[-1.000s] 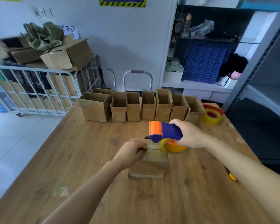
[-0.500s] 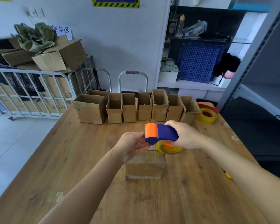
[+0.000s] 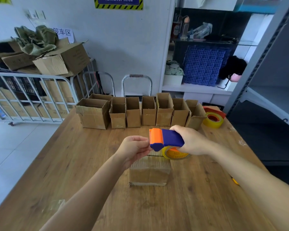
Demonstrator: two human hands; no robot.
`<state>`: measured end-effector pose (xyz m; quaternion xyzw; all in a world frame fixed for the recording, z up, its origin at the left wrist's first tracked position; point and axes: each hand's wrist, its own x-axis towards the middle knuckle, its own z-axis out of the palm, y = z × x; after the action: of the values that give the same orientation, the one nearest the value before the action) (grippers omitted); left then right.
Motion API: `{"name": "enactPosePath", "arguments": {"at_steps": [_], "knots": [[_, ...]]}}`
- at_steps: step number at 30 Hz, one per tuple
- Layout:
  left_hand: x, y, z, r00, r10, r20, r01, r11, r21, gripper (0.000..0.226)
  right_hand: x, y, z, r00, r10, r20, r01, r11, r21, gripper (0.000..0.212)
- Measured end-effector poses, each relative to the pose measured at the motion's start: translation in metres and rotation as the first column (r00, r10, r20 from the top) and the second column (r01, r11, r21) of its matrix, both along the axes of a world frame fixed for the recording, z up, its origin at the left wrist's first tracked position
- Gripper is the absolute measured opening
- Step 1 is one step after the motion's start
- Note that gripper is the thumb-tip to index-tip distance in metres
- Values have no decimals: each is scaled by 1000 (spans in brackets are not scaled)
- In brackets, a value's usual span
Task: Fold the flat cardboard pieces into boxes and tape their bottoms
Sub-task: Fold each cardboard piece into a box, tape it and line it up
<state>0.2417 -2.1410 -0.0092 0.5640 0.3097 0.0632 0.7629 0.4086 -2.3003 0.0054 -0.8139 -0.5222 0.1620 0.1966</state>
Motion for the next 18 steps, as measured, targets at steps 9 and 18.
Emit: {"name": "enactPosePath", "arguments": {"at_steps": [9,18], "knots": [[4,2,-5,982,140,-128,-114,974,194,8,-5,-3,16,990,108,91,-106,994,-34,64],[5,20,-13,957,181,-226,-114,954,279,8,-11,7,25,969,196,148,-172,972,-159,77]]}}
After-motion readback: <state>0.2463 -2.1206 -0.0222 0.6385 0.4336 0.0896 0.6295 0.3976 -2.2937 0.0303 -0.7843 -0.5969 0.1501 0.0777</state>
